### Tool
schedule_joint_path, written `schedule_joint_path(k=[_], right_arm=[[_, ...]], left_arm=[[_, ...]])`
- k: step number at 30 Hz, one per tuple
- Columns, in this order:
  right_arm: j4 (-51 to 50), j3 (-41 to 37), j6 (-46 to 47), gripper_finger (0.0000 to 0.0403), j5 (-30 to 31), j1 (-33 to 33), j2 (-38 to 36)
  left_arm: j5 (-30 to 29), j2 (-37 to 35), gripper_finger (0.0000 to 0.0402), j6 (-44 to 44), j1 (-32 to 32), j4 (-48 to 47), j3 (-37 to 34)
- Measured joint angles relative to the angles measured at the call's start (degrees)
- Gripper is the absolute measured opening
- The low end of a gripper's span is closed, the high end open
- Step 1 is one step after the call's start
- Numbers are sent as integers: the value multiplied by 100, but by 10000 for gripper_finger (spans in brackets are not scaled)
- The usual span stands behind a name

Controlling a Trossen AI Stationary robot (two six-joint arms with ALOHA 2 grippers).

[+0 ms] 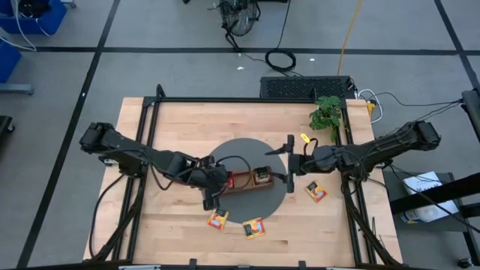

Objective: Pick & Place Tea
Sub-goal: Put the red tea bag into the left section of the wooden organizer

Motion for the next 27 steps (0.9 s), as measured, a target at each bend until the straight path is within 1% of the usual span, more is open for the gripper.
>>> schedule_joint_path(k=[5,9,12,17,23,27], right_arm=[[-120,0,2,267,-6,1,-4],[-115,0,2,267,-6,1,-4],[-119,0,-3,267,-6,1,-4],[-119,0,-6,267,-8,1,-4],[-114,0,-11,267,-11,1,-4],[-116,0,-9,267,-11,1,-4]], left_arm=[[336,17,0,99,211,-22,-204],[625,17,0,343,325,40,-363],[849,15,0,408,440,290,-502],[950,15,0,512,578,569,-708],[1020,15,0,598,756,695,-813],[1398,41,0,622,839,1061,-978]])
